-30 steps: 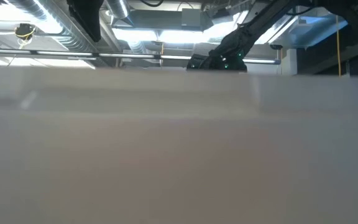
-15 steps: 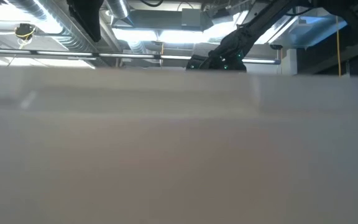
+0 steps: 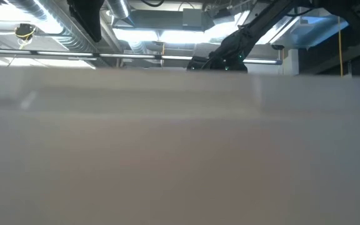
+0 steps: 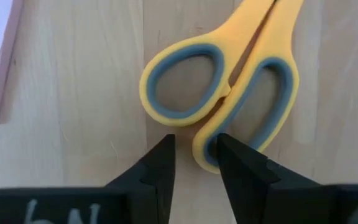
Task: Pack school essentials
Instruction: Put the yellow scissors into the supply box
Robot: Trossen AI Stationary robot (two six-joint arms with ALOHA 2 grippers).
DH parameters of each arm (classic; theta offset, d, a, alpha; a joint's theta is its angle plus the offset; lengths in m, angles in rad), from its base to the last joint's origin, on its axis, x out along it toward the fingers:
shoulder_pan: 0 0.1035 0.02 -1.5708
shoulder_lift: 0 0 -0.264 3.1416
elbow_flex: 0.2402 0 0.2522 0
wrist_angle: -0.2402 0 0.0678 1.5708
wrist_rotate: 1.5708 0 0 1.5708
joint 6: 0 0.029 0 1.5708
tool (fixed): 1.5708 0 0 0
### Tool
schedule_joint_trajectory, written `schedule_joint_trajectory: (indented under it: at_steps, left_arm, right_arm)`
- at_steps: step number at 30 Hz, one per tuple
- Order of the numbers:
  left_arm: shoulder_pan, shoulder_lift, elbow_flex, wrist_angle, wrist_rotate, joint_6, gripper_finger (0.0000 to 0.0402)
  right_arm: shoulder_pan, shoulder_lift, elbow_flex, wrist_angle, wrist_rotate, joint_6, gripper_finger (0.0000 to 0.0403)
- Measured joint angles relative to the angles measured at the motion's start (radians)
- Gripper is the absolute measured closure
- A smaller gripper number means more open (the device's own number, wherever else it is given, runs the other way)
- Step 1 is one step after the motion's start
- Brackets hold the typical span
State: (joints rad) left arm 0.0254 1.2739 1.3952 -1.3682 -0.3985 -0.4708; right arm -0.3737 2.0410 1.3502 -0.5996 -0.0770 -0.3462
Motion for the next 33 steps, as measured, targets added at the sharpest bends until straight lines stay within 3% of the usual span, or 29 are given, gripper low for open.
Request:
schedule_joint_trajectory:
  at_steps: [10, 17, 33]
  left_arm:
    - [0.000, 0.000, 0.000, 0.000, 0.000, 0.000, 0.0298]
    - [0.000, 0.000, 0.000, 0.000, 0.000, 0.000, 0.0298]
    - [0.000, 0.000, 0.000, 0.000, 0.000, 0.000, 0.0298]
  right_arm:
    - [-0.001, 0.040, 0.005, -0.006, 0.001, 0.002, 0.0317]
    - [0.000, 0.037, 0.004, -0.006, 0.003, 0.004, 0.0379]
    - [0.000, 0.015, 0.035, -0.023, -0.001, 0.050, 0.0381]
